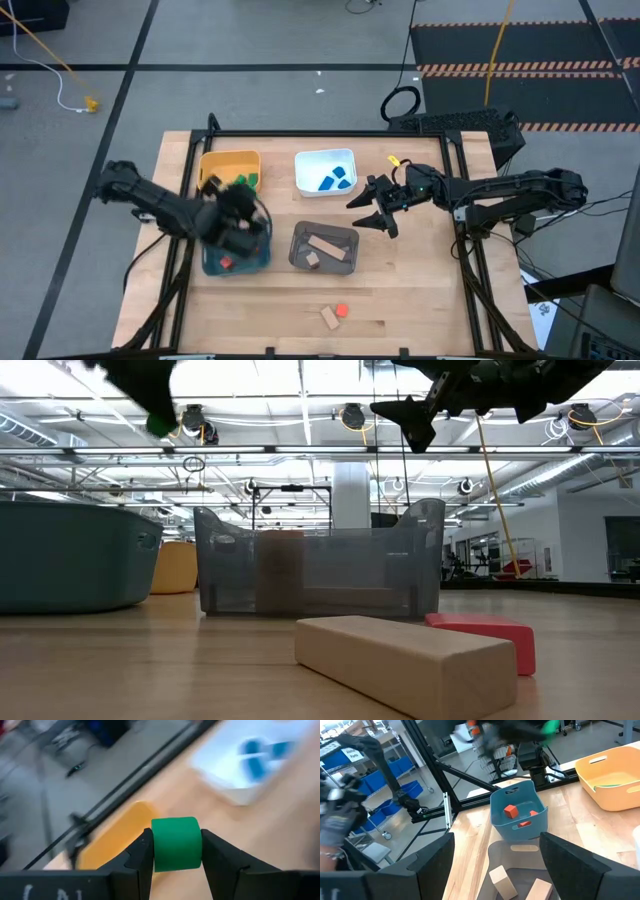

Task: Sort & place blocks by color
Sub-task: Put the green block into the yellow bin

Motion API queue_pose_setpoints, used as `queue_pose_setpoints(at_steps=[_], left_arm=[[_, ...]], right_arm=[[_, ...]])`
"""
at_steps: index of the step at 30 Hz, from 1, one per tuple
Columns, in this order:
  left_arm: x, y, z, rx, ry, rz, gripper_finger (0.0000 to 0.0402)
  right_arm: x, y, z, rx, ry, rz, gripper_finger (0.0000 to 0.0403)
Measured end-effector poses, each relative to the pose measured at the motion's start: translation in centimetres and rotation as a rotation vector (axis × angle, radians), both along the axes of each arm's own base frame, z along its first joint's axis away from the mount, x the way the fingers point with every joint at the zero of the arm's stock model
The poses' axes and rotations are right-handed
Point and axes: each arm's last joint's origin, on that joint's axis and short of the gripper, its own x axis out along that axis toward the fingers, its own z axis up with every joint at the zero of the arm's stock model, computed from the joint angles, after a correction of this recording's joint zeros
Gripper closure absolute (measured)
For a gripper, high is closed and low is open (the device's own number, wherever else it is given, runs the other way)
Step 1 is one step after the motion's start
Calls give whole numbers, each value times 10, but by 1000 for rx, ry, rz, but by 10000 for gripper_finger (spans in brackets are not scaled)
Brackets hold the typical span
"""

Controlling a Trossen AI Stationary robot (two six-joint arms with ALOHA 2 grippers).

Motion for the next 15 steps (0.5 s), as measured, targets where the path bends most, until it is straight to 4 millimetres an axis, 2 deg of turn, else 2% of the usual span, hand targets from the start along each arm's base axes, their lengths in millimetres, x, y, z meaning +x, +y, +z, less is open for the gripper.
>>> queue_pose_setpoints(at_steps=[3,6,12,15], left_arm=[[-15,29,-19,13,1,121,261],[-32,49,-36,-5,-62,205,257],[-59,76,-70,-29,-215,338,261],[-65,85,-86,-37,-288,401,258]], right_arm=[[0,0,0,0,0,0,122],[0,0,0,0,0,0,122],[0,0,0,0,0,0,122],[0,0,0,0,0,0,122]])
